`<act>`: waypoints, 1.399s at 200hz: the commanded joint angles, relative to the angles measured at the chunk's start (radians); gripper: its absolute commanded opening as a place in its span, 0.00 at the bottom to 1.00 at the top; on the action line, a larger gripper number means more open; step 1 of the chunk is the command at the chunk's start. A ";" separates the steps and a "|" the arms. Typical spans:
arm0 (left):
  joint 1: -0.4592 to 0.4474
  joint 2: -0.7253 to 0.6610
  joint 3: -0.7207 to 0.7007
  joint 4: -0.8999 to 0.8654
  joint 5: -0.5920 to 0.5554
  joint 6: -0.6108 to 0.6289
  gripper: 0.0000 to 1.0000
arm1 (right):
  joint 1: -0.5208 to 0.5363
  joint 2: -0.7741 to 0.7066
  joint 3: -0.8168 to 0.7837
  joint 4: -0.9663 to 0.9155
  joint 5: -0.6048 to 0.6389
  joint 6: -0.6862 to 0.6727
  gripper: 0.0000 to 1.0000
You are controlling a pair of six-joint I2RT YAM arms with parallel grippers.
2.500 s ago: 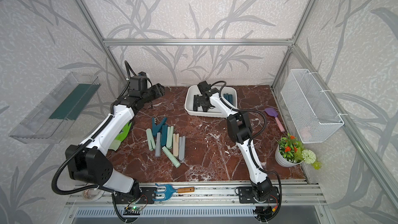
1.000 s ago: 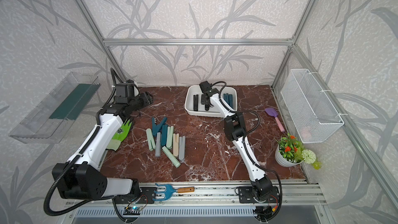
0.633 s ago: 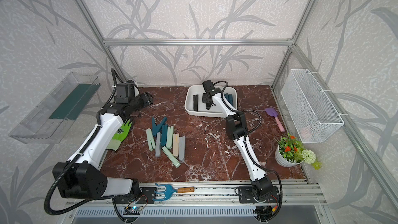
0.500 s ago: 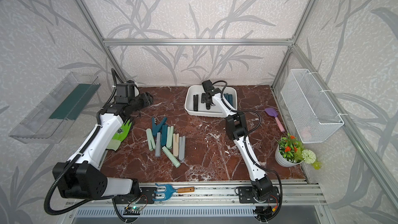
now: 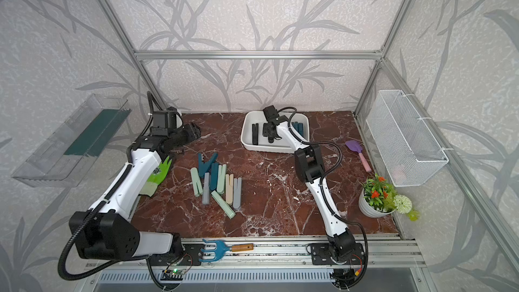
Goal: Put the pruning pliers into the storage box
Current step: Adjust the pruning pliers in the storage box.
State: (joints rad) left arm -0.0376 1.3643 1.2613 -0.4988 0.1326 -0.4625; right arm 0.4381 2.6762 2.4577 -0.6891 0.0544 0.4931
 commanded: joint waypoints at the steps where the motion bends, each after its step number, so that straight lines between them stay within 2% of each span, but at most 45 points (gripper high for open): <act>1: 0.007 -0.039 -0.005 -0.021 -0.001 0.018 0.63 | 0.010 -0.019 0.001 -0.006 -0.022 0.038 0.41; 24: 0.007 -0.047 -0.005 -0.024 0.000 0.018 0.63 | 0.023 -0.002 0.050 -0.003 -0.038 0.054 0.38; 115: 0.007 -0.059 -0.001 -0.041 0.006 0.024 0.63 | 0.056 0.097 0.194 -0.029 -0.030 0.115 0.39; 173: 0.006 -0.068 -0.007 -0.038 0.007 0.023 0.62 | 0.052 0.102 0.182 -0.018 -0.009 0.107 0.44; 225: 0.007 -0.057 -0.030 -0.021 0.038 0.022 0.63 | 0.042 0.063 0.177 -0.009 -0.039 0.126 0.47; 261: 0.003 -0.051 -0.072 0.008 0.099 0.004 0.62 | 0.045 -0.006 0.046 0.079 -0.102 0.197 0.45; 280: -0.011 -0.050 -0.083 -0.016 0.086 0.016 0.62 | 0.044 -0.007 0.073 0.054 -0.069 0.176 0.48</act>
State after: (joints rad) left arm -0.0391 1.3289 1.1942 -0.5049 0.2008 -0.4553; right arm 0.4850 2.7255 2.5282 -0.6319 -0.0154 0.6567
